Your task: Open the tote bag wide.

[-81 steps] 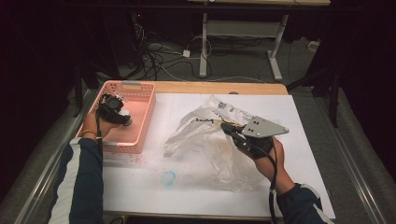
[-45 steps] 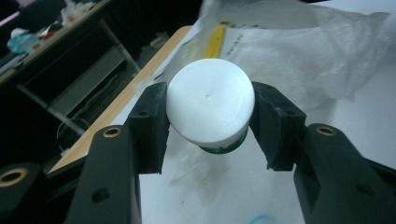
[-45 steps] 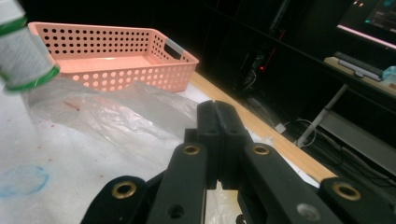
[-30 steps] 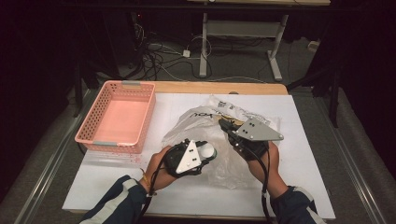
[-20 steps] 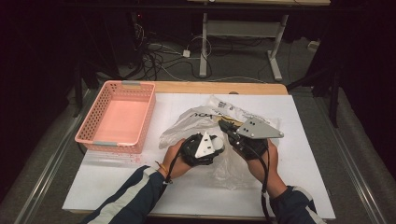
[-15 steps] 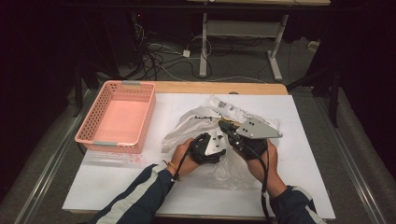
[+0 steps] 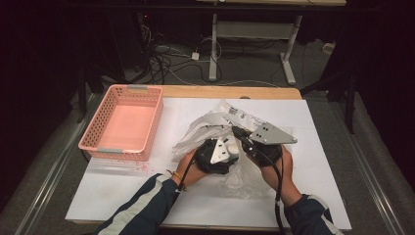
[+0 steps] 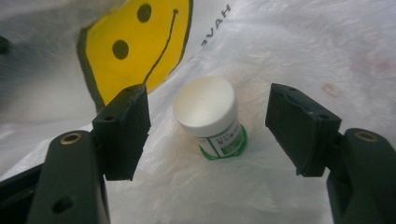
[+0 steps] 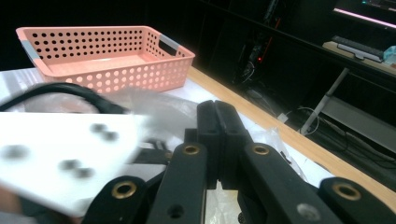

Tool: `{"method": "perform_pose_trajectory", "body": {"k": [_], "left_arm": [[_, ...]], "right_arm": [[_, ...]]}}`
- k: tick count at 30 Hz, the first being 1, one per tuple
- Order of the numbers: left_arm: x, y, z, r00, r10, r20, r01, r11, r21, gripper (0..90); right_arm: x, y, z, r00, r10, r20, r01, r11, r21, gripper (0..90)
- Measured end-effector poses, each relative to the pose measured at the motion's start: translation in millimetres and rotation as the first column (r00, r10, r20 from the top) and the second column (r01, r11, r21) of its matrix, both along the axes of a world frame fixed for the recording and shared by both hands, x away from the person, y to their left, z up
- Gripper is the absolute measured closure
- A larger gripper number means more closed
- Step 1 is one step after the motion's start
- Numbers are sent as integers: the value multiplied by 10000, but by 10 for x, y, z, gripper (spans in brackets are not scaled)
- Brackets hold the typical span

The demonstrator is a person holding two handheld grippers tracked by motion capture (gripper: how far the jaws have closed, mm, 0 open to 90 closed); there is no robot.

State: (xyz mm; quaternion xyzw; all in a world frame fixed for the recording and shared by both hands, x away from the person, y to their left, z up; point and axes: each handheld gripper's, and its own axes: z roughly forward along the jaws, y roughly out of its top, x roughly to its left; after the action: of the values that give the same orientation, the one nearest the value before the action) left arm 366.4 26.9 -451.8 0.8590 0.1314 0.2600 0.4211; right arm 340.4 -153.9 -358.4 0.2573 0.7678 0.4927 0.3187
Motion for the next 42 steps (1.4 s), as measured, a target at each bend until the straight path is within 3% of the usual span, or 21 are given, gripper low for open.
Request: {"method": "perform_pose_trajectory", "body": {"k": [8,14,17,21,26,33,37,39,42], "left_arm": [[-341,235,251,9966,-558,613,564,9984,-72,300],[-667,521,387,9905,-959,985,964,9953,-3,300],[-788,728,457,9915,-641,1132,680,9972,-308,300],[-895,965,493,9863,58,1650,-12,9996,-276,276],[-955,1255,445,9872,724,1420,-637,9958,-650,260],[-908,1535,258,9859,1396,924,-1365,9899,-387,224],[-837,1616,189,9830,1762,507,-1747,9840,-341,222],[-780,1624,154,9811,1923,219,-1909,9801,-542,221],[-676,1572,108,9786,2055,63,-2052,9781,-350,221]], "right_arm": [[2,-8,-6,10000,-51,12,51,9999,-99,900],[11,-58,5,9999,-123,-41,123,9999,-23,900],[21,-67,-4,9999,-138,-91,138,9999,-39,900],[39,-63,-26,9998,-138,-151,135,9998,-142,900],[31,-50,-38,9998,-123,-183,117,9995,-307,900],[33,-84,-58,9996,-139,-233,130,9992,-379,900],[26,-89,-72,9996,-108,-256,97,9990,-427,900],[22,-92,-80,9996,-88,-273,75,9987,-495,900],[9,-99,-77,9996,11,-266,-25,9985,-540,900]]}}
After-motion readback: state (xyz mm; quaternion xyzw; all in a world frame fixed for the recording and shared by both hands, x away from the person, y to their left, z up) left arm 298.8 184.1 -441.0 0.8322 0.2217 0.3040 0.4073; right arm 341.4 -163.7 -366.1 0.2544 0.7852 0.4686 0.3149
